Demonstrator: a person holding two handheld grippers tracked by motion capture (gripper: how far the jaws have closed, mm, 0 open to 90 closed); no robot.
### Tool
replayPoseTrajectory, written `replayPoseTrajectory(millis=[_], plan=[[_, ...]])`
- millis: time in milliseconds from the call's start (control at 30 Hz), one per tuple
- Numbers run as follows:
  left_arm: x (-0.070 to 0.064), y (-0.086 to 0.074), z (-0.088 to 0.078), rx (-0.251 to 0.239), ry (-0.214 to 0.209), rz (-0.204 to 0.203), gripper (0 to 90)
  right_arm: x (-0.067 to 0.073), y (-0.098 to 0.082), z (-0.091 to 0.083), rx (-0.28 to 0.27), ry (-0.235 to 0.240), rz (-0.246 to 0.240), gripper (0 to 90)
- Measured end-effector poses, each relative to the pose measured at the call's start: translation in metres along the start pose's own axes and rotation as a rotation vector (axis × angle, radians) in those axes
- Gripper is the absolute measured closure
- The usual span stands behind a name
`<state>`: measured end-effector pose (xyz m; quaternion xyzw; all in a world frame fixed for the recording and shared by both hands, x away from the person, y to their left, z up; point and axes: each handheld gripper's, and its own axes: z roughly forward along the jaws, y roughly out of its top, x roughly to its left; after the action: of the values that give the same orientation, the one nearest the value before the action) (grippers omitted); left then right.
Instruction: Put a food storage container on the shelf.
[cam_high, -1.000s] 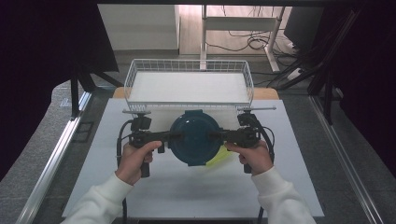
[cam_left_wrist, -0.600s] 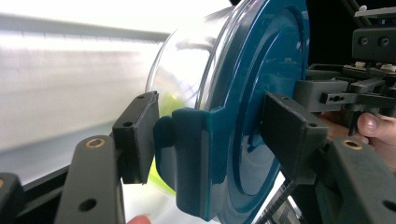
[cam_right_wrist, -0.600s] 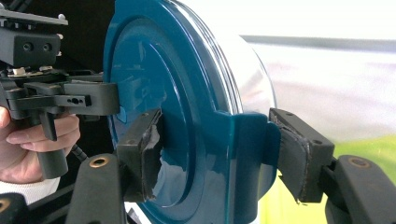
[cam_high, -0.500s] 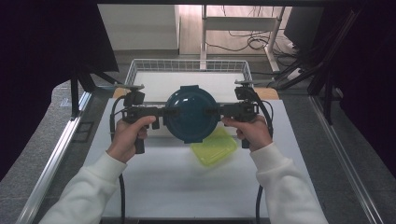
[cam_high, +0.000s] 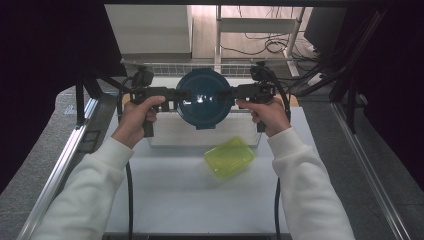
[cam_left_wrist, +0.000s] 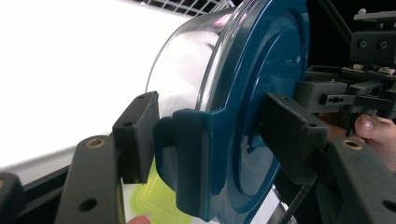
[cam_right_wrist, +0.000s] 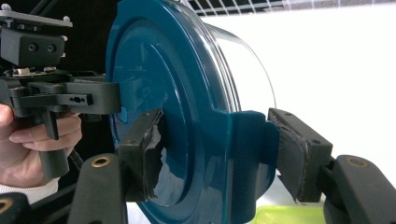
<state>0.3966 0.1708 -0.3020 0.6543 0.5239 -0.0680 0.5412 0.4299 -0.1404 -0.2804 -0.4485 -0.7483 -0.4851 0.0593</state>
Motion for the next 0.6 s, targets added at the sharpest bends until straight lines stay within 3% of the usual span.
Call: replayPoseTrajectory(millis=[467, 600], plan=[[0.011, 0.032, 0.007, 0.011, -0.013, -0.001, 38.0, -0.007, 0.032, 0.006, -0.010, -0.007, 0.005, 38.2], [0.021, 0.036, 0.014, 0.021, -0.006, -0.033, 37.9, -0.016, 0.037, 0.015, 0.009, -0.004, 0.028, 38.2]])
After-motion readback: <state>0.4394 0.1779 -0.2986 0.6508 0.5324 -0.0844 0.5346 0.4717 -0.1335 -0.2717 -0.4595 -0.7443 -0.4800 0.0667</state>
